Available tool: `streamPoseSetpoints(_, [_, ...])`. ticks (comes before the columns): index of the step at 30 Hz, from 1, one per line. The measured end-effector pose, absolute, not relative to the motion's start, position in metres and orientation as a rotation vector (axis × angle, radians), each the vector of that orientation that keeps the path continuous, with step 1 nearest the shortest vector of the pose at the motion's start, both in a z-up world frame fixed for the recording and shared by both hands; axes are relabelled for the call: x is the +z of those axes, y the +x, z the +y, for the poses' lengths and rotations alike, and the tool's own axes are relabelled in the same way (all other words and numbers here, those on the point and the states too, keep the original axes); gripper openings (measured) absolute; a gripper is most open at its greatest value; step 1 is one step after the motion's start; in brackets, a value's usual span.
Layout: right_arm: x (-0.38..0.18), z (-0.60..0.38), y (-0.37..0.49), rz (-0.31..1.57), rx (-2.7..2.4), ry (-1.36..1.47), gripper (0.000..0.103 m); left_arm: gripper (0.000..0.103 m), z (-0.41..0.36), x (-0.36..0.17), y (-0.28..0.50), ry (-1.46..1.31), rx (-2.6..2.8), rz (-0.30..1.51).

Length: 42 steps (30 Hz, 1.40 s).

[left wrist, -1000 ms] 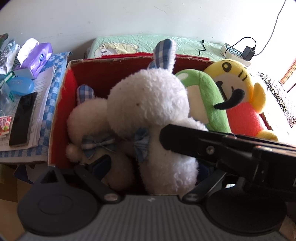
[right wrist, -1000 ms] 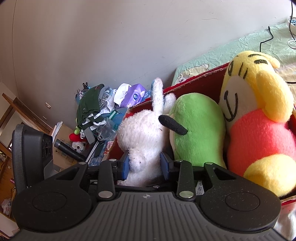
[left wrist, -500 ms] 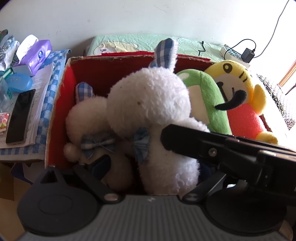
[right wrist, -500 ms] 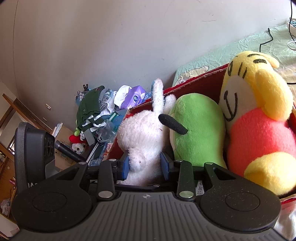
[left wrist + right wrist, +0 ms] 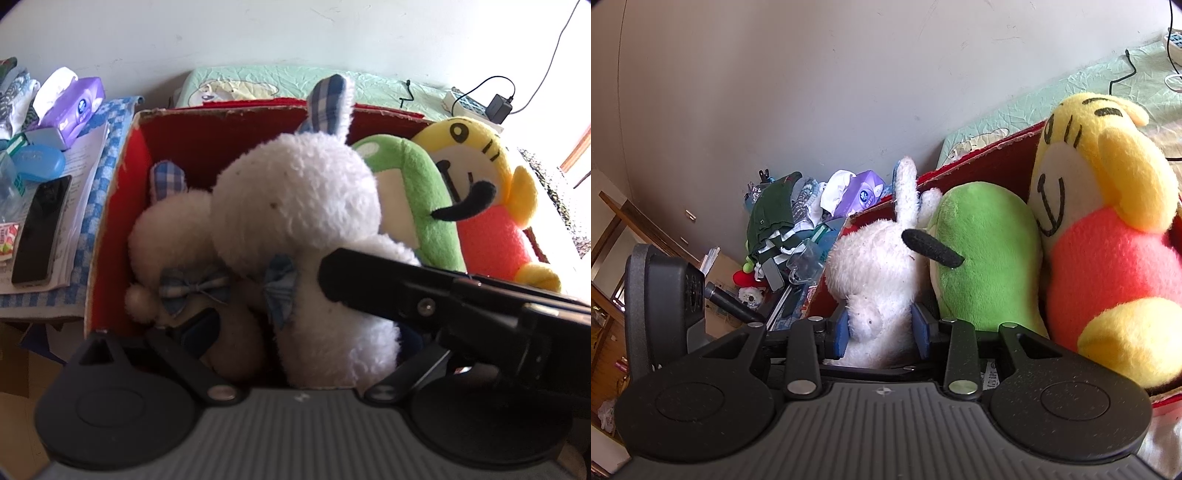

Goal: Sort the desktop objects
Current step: 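Press the white bunny down into the box with the right gripper, then open the right gripper to release the white bunny in the box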

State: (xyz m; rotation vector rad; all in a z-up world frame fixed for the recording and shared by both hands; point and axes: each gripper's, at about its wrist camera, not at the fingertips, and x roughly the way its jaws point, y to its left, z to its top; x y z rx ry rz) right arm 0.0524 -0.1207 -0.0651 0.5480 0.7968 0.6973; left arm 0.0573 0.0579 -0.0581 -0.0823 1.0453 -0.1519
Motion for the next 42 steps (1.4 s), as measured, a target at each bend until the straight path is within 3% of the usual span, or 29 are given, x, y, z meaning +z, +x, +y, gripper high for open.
streamPoseSetpoints(27, [-0.050,-0.124,0.041,0.753,0.704,0.544,0.038,0.099,0.058,-0.046,0.053,-0.085,-0.126,1.027])
streamPoseSetpoints(42, [-0.042,-0.134,0.023,0.718,0.619,0.531,0.045,0.100,0.066,-0.037,0.033,-0.120,-0.097,0.984])
